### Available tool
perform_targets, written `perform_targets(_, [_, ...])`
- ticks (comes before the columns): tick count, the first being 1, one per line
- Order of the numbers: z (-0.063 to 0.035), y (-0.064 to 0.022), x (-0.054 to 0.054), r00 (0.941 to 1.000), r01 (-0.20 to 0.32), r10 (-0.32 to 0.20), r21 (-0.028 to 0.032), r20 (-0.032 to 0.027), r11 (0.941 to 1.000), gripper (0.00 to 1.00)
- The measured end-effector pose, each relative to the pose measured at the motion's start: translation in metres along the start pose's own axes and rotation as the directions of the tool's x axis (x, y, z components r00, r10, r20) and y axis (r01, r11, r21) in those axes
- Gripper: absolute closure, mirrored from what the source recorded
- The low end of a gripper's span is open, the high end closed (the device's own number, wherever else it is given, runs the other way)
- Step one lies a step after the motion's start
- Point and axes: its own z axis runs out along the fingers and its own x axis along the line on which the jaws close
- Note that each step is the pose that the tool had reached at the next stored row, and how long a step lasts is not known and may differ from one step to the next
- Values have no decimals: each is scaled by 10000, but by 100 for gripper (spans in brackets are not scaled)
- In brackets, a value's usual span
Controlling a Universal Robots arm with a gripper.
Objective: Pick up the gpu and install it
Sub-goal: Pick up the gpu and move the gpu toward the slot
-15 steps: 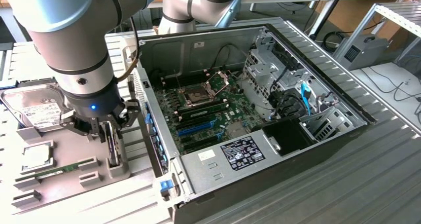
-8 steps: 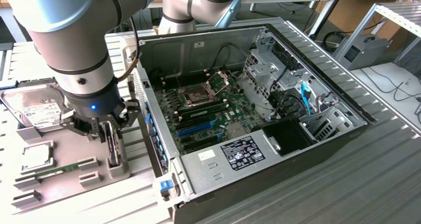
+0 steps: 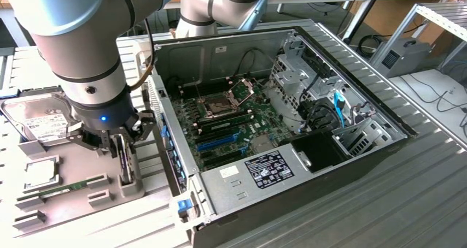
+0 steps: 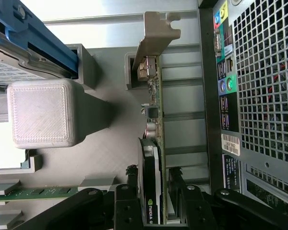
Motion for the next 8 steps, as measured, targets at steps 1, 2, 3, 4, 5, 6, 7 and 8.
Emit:
perform_targets(1, [0, 0, 0, 10000, 0, 0, 0, 0, 10000, 61])
perform_targets(2, [0, 0, 0, 10000, 0, 0, 0, 0, 10000, 62])
perform_targets(3, [0, 0, 0, 10000, 0, 0, 0, -1, 10000, 69])
perform_targets(4, [0, 0, 0, 10000, 0, 0, 0, 0, 10000, 69])
perform_targets(5, [0, 0, 0, 10000, 0, 0, 0, -1, 10000, 69])
perform_targets(6, [0, 0, 0, 10000, 0, 0, -1, 1, 10000, 69])
perform_targets(7, [0, 0, 0, 10000, 0, 0, 0, 0, 10000, 69])
perform_targets(8, [0, 0, 0, 10000, 0, 0, 0, 0, 10000, 69])
